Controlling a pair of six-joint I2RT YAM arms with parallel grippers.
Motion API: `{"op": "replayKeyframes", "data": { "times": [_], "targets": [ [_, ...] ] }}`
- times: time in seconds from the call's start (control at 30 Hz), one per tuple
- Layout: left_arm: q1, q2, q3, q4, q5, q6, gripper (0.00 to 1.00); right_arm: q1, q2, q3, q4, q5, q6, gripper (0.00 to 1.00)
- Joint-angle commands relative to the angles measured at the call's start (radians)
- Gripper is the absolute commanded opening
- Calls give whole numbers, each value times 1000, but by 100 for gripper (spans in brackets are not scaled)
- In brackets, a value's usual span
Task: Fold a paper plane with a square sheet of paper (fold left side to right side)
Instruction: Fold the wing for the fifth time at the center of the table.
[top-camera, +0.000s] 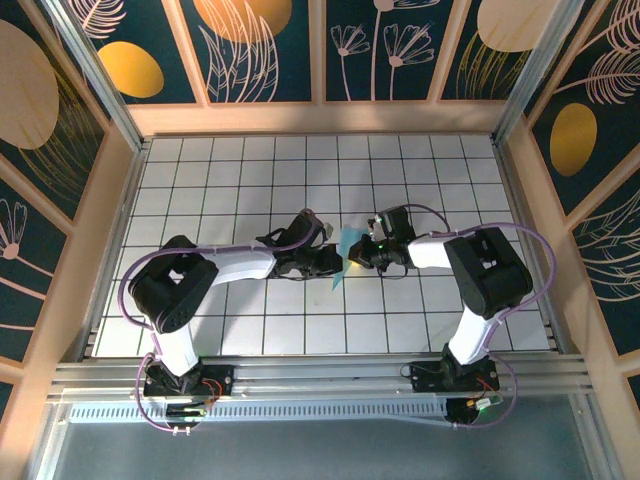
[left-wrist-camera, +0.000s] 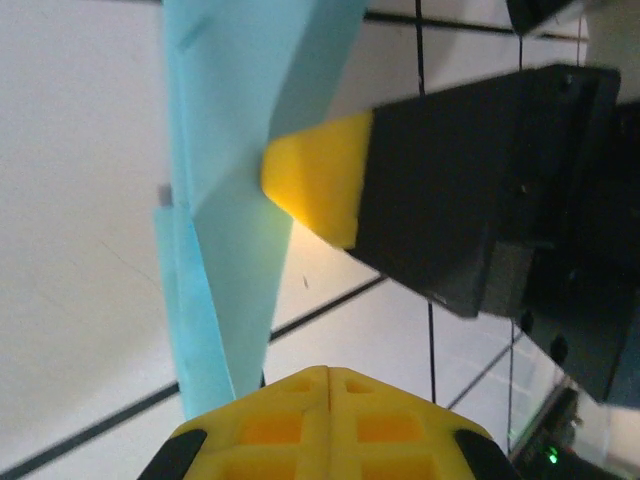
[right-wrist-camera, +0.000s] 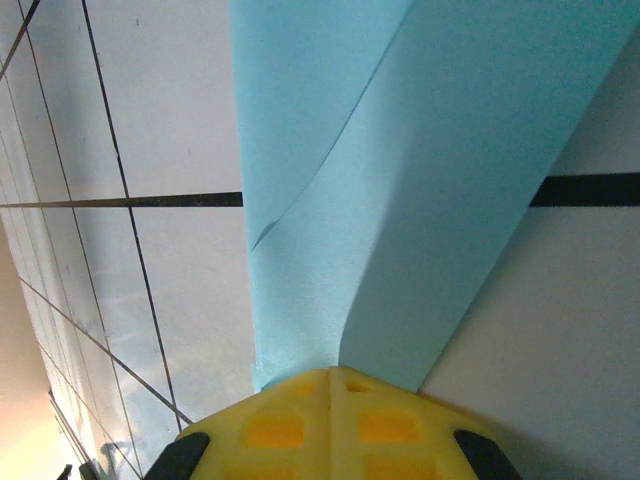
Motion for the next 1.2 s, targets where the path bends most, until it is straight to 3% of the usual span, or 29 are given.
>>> {"op": "replayKeyframes", "data": {
  "times": [0.0,0.43,1.17],
  "targets": [
    [2,9,-14,11,93,-31,0,8,49,-8,-106,83,-27,0],
    [2,80,5,14,92,-27,0,13,59,6,-120,94,-35,0],
    [2,56,-28,-17,38,-21,0,17,69,8,-143,110,-47,0]
  ]
}}
